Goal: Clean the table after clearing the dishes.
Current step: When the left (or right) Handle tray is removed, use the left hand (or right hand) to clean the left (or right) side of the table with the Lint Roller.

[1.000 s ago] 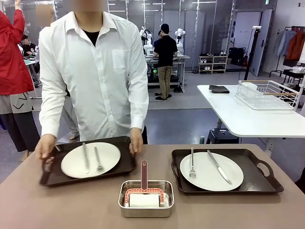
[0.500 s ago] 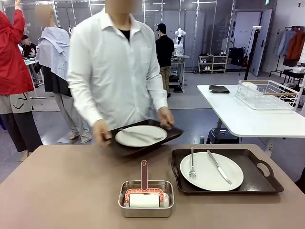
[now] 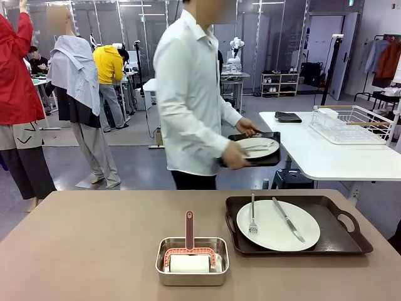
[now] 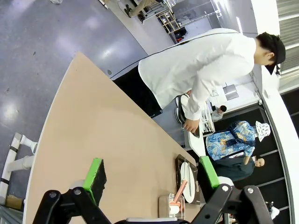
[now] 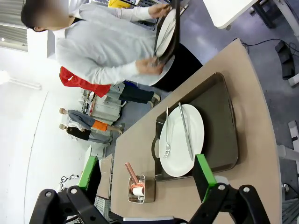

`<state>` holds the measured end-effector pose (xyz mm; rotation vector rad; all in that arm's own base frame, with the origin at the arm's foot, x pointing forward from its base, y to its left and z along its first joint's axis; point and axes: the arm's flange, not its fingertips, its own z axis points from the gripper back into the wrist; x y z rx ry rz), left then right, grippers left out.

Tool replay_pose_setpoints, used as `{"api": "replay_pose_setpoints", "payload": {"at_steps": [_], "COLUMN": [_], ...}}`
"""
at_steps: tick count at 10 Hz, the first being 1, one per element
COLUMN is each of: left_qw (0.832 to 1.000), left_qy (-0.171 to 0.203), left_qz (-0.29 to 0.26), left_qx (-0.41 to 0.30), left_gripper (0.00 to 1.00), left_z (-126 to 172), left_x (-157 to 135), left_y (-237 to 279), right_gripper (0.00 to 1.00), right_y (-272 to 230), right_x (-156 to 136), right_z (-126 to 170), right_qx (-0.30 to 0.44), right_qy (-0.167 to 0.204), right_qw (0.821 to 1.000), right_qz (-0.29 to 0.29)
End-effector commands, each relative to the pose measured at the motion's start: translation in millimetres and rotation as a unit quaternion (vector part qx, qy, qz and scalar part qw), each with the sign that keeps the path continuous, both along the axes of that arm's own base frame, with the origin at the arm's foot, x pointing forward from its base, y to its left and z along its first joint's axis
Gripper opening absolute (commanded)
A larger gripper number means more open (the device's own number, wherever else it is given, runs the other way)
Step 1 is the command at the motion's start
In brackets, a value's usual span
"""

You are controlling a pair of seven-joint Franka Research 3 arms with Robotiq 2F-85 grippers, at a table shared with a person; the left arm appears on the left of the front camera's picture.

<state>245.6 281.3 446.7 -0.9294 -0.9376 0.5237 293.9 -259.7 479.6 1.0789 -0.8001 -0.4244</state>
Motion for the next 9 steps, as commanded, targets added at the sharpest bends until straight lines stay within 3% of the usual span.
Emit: {"api": "replay_pose_setpoints", "payload": {"at_steps": [1, 3, 6, 9], "left_qw": [1.000, 1.000, 0.989, 0.938], "left_qy": [-0.006, 0.000, -0.003, -0.032], "left_qz": [-0.004, 0.000, -0.094, -0.233], "left_qx": [-0.001, 0.000, 0.114, 0.256], "left_gripper": [1.00, 1.00, 1.00, 1.00], "left_z": [-2, 0, 40, 105], "left_x": [-1, 0, 44, 95], "left_y": [2, 0, -59, -151], "right_gripper": [1.00, 1.00, 1.00, 1.00], "right_y": [0, 0, 0, 0], "right_x": [0, 0, 0, 0], "right_z": [-1, -1, -1, -1], "right_qx": [-0.005, -0.005, -0.005, -0.005], "right_qy": [-0.013, -0.013, -0.013, -0.013], "right_qw": [1.000, 1.000, 1.000, 1.000], "right_qz": [-0.001, -0.001, -0.001, -0.001]}}
